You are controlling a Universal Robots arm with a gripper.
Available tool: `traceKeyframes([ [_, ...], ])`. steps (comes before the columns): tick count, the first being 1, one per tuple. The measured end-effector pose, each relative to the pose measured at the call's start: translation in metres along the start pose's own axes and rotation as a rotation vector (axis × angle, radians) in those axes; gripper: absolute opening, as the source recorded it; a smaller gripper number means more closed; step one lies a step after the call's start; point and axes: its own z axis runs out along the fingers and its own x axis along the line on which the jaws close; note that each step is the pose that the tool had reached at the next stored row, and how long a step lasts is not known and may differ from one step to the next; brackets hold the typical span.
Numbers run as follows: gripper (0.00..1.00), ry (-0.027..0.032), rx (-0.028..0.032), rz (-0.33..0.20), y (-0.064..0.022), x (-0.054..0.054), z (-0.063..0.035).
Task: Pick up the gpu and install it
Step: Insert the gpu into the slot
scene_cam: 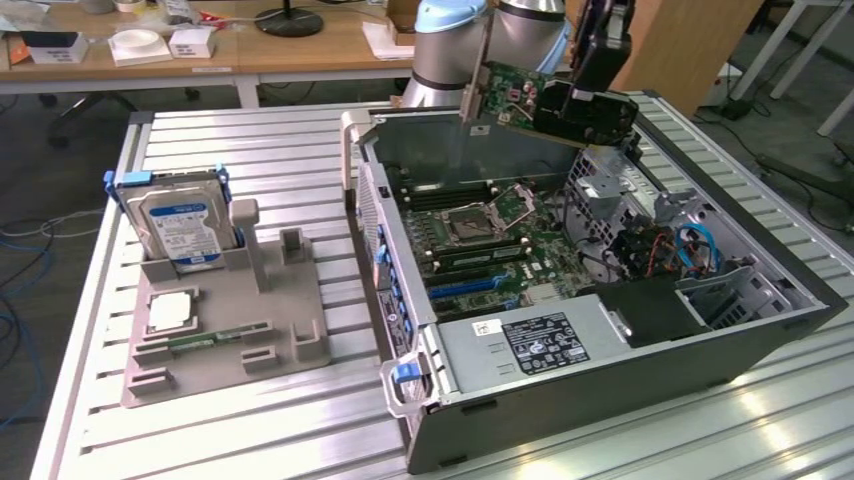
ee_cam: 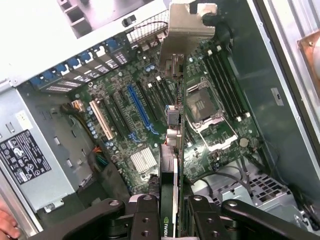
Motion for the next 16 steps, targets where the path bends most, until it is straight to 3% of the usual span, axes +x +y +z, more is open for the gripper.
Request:
traceKeyframes([
  [16,0.27,-0.0065,-0.004,-0.183,0.0,0.0001,0.0008],
])
